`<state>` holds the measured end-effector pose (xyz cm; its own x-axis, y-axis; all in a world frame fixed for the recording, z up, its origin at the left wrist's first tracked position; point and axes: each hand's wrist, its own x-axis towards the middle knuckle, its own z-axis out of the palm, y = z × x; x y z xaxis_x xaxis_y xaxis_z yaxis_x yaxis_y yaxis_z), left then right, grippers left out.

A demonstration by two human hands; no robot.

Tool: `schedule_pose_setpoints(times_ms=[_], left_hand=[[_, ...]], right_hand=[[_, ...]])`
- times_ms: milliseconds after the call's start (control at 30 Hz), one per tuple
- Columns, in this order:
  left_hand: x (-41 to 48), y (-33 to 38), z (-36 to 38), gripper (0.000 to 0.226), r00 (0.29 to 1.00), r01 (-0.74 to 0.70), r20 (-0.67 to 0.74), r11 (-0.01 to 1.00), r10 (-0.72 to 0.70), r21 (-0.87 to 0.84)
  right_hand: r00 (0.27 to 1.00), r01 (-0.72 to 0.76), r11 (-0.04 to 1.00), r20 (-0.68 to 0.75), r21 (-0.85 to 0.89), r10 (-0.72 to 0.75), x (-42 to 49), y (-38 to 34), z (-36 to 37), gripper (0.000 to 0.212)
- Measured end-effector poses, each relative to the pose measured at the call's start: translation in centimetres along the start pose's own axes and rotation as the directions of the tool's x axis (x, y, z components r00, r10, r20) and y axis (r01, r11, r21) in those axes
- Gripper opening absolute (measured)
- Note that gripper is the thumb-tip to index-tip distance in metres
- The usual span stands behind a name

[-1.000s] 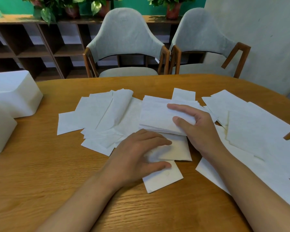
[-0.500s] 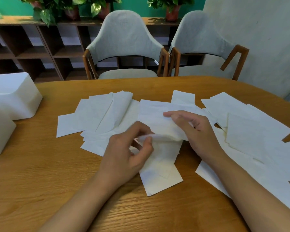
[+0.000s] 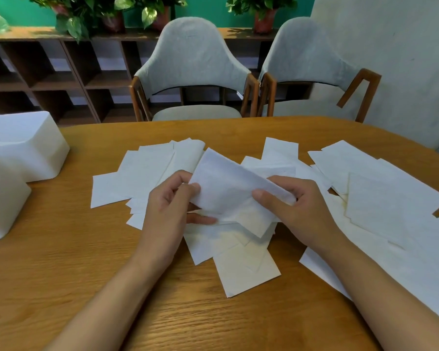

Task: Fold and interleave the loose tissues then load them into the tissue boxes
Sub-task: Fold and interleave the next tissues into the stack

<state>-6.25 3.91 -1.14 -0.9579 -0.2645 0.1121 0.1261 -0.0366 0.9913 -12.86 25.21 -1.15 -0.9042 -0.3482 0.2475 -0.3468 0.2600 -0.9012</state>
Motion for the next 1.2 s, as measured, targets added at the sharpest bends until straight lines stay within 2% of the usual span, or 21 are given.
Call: schedule_pose_setpoints(times_ms=[33,100,133,233,367,467,533,667,800,967,1067,1133,1200], left_hand=[[0.0,0.0,-0.2,0.027,0.999,-0.033,0.034,0.999,0.032,0.031],[0.0,0.3,-0.7,0.051,0.993,-0.078,0.098,0.993,0.069,0.093],[-0.1,0.5,-0.8,0.053,0.989,-0.091,0.129,0.988,0.075,0.125],[-0.3,1.3,-0.8,0.025,0.985,-0.068,0.169,0.983,0.040,0.169],[-0.2,1.1,-0.7,0.013,0.996,-0.008,0.091,0.970,-0.014,0.243],[-0.1,1.1,-0.8,0.016,0.999,0.049,-0.011,0.986,-0.048,0.159],[-0.2,1.0,-0.5,0.019,0.996,0.077,-0.054,0.992,-0.072,0.104],[-0.8,0.5,0.7,0.020,0.992,0.112,-0.070,0.990,-0.106,0.086],[-1.0,0.0,1.3,0.020,0.989,0.126,-0.092,0.987,-0.118,0.097],[-1.0,-0.4,1.3,0.020,0.988,0.131,-0.092,0.984,-0.121,0.118],[-1.0,-0.8,1.2,0.022,0.992,0.041,-0.124,0.971,-0.012,0.234],[-0.7,-1.1,0.9,0.037,0.975,-0.048,-0.187,0.928,0.124,0.369],[-0.3,-0.9,0.5,0.051,0.970,-0.082,-0.181,0.920,0.162,0.384]], right_hand=[[1.000,-0.007,1.000,-0.003,0.000,0.007,0.0,0.1,-0.1,0.019],[1.000,-0.006,1.000,0.001,-0.023,0.006,-0.1,0.1,-0.3,0.019],[1.000,0.004,0.999,0.016,-0.041,-0.003,-0.2,0.1,-0.3,0.017],[0.997,0.035,0.996,0.071,-0.078,-0.029,-0.6,-0.4,0.1,0.013],[0.995,0.043,0.998,0.089,-0.038,-0.040,-0.8,-0.7,0.4,0.016],[0.991,0.093,0.995,0.094,-0.020,-0.090,-0.7,-0.9,0.5,0.040],[0.995,0.067,0.998,0.078,-0.001,-0.067,-0.5,-0.9,0.6,0.058],[0.997,0.072,0.997,0.026,-0.028,-0.072,-0.4,-0.8,1.4,0.076],[0.997,0.073,0.997,0.007,-0.031,-0.073,-0.3,-0.6,1.6,0.077],[0.998,0.059,0.998,-0.004,-0.006,-0.059,-0.2,-0.5,1.7,0.066],[0.999,0.052,0.999,-0.005,-0.010,-0.053,-0.2,-0.3,1.7,0.062],[0.999,0.050,0.998,-0.016,-0.025,-0.050,0.0,-0.3,1.6,0.063],[0.999,0.035,0.999,-0.036,-0.025,-0.036,0.2,-0.3,1.3,0.062]])
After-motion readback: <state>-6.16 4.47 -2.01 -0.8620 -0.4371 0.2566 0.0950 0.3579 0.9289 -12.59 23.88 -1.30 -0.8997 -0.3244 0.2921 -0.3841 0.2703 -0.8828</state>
